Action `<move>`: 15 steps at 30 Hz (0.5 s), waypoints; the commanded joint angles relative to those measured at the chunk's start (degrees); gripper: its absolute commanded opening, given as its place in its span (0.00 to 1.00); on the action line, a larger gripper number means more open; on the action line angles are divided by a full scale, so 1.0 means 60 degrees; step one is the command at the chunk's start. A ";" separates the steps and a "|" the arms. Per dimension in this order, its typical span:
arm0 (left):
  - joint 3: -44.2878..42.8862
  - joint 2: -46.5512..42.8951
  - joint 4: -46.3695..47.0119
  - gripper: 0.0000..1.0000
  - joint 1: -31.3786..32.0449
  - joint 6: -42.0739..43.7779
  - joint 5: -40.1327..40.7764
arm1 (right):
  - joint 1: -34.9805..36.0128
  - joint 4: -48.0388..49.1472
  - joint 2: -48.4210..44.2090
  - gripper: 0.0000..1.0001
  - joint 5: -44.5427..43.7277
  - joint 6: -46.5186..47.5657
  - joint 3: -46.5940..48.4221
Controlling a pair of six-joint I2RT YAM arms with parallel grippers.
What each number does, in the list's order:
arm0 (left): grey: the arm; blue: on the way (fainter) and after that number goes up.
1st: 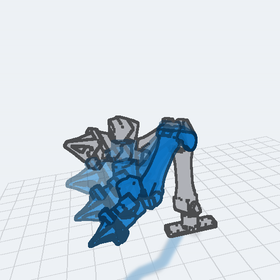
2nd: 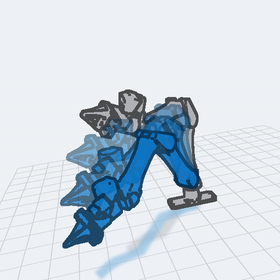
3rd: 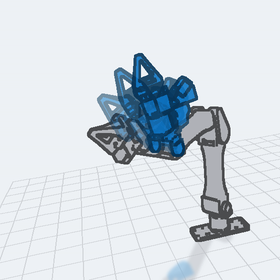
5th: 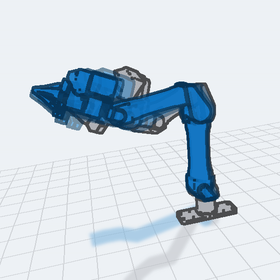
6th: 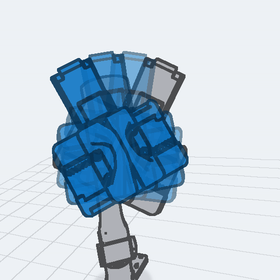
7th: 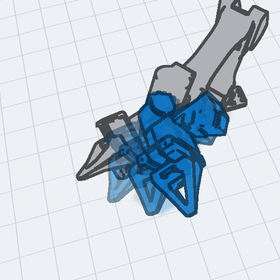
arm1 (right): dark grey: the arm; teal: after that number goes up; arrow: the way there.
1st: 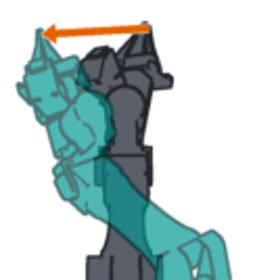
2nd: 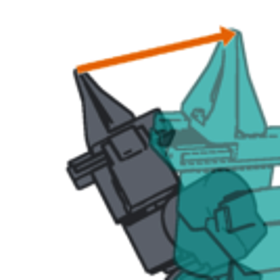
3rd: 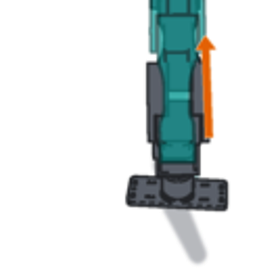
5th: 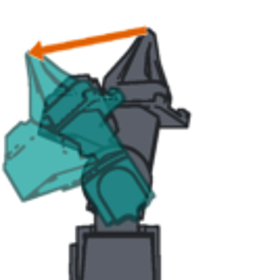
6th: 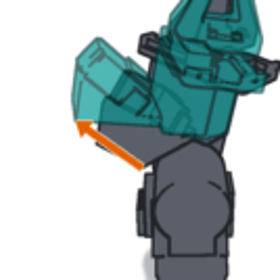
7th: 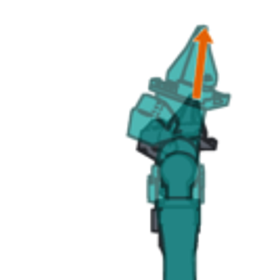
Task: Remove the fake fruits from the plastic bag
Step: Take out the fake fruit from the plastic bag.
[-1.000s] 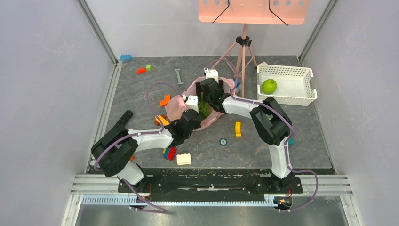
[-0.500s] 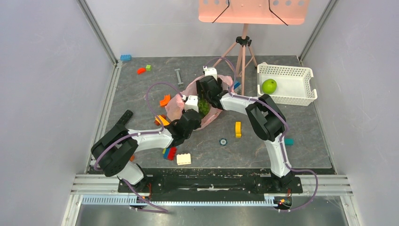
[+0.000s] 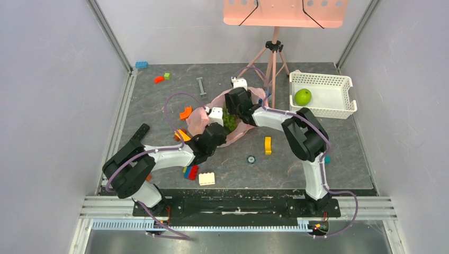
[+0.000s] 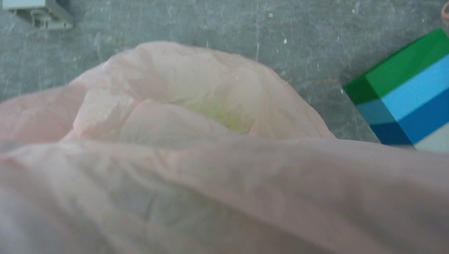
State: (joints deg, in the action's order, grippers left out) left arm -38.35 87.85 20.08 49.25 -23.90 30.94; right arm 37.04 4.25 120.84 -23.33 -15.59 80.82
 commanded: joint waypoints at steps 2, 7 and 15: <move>-0.0116 -0.0087 0.0345 0.15 0.0008 -0.0030 0.0128 | -0.0036 0.0273 -0.1665 0.59 0.0881 -0.0101 -0.1071; -0.0113 -0.0102 0.0336 0.15 0.0009 -0.0045 0.0176 | -0.0037 -0.0042 -0.2553 0.59 0.1529 -0.0240 -0.1634; -0.0124 -0.0098 0.0336 0.15 -0.0005 -0.0043 0.0190 | -0.0042 -0.0152 -0.3794 0.59 0.2994 -0.0403 -0.2429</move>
State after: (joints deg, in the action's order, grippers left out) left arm -38.35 87.85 20.08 49.25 -23.90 30.96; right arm 36.88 3.29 102.56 -11.14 -17.15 67.70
